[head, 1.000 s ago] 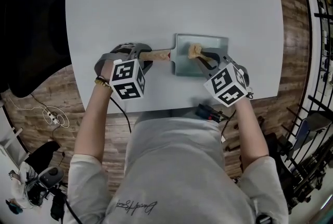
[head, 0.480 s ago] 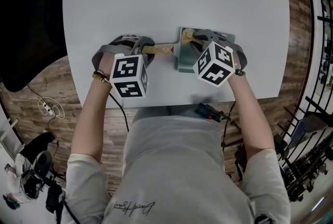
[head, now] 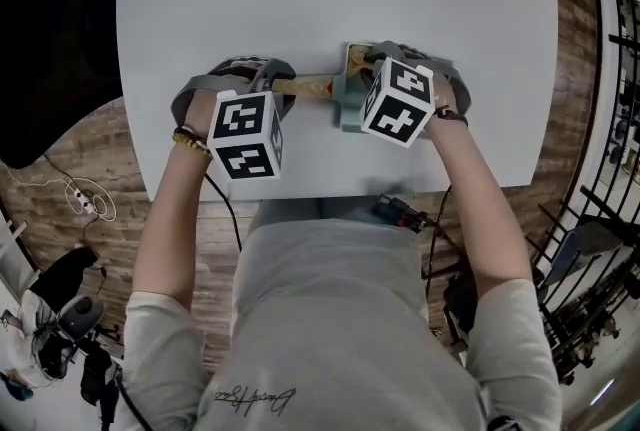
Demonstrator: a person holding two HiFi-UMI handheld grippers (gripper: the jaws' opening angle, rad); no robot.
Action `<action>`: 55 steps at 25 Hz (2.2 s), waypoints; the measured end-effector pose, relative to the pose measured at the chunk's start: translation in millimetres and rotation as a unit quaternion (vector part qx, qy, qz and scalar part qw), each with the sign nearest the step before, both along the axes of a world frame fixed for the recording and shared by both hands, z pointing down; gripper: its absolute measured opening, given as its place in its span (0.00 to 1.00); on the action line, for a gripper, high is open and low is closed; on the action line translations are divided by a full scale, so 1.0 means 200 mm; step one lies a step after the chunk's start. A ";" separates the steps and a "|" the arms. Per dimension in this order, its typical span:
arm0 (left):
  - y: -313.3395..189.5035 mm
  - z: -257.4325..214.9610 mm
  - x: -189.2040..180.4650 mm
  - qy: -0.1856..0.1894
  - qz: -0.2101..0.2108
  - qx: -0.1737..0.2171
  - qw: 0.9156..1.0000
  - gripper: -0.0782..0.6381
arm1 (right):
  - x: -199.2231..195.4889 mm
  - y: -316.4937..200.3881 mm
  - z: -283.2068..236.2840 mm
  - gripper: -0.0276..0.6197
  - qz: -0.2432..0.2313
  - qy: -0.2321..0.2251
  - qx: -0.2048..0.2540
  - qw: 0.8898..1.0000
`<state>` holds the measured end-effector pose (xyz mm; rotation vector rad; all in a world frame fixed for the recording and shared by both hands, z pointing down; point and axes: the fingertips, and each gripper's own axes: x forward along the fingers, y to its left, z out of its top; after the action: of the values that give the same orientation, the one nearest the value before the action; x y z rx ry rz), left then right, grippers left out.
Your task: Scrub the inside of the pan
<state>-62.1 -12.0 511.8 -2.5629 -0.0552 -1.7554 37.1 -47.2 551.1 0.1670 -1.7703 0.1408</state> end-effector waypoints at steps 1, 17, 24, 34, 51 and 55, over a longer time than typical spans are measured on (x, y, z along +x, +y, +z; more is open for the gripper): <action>0.00 0.01 -0.01 -0.002 -0.002 -0.001 1.000 0.30 | -0.01 0.00 0.01 0.15 -0.003 0.003 0.000 1.000; -0.03 0.03 -0.02 -0.011 -0.022 0.007 1.000 0.31 | -0.02 0.36 0.01 0.15 -0.051 0.013 -0.083 0.995; -0.05 0.04 -0.03 -0.015 -0.027 0.012 0.999 0.31 | -0.03 0.44 0.01 0.15 -0.058 0.003 -0.113 0.992; -0.03 0.04 -0.03 -0.042 0.007 0.018 0.999 0.30 | 0.00 0.36 0.00 0.15 -0.040 -0.033 -0.113 0.992; 0.01 0.03 -0.02 -0.042 -0.006 0.011 0.999 0.30 | 0.09 0.00 0.02 0.15 -0.068 0.043 0.067 0.995; -0.02 0.03 -0.03 -0.046 -0.010 0.009 0.999 0.30 | 0.09 0.01 0.03 0.15 -0.064 0.041 0.051 0.996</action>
<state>-67.2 -15.8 518.7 -2.4780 -0.0145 -1.8706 55.2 -45.2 557.5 0.1316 -1.7023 -0.0490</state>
